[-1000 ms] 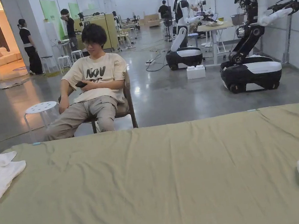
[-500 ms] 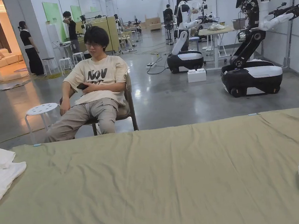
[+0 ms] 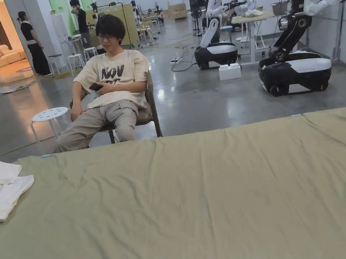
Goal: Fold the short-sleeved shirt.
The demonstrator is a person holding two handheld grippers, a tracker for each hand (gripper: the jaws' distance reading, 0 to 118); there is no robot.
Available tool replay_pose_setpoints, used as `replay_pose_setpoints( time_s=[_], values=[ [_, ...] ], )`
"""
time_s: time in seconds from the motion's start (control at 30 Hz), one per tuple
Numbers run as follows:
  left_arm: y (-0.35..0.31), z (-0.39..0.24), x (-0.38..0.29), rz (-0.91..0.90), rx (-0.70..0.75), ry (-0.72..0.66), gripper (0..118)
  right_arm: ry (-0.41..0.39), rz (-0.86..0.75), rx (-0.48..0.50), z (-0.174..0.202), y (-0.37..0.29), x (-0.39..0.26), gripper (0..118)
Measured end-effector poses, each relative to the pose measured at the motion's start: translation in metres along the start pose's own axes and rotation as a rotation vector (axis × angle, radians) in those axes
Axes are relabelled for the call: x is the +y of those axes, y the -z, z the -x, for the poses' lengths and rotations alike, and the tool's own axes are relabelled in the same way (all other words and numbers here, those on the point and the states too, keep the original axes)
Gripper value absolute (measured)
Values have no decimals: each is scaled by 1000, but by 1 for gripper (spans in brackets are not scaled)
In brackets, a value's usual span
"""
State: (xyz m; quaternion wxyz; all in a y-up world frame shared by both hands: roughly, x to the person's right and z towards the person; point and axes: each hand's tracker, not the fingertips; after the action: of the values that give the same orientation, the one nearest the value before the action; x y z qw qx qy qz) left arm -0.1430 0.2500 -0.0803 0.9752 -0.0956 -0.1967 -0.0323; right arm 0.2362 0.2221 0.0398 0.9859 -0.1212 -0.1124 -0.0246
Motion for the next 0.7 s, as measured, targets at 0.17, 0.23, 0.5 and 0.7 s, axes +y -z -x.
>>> replay_pose_setpoints(
  time_s=[0.17, 0.23, 0.5, 0.7],
  values=[
    [67, 13, -25, 141, -69, 0, 8, -2, 50, -6, -5, 6, -12, 0],
    [103, 21, -39, 192, -100, -35, 22, 4, 74, -14, -10, 8, -19, 0],
    [286, 50, -108, 528, -93, -220, 78, 48, 191, -63, -29, 18, -47, 0],
    [356, 58, -159, 675, -17, -223, 63, 78, 269, -135, -47, 18, -59, 0]
  ],
)
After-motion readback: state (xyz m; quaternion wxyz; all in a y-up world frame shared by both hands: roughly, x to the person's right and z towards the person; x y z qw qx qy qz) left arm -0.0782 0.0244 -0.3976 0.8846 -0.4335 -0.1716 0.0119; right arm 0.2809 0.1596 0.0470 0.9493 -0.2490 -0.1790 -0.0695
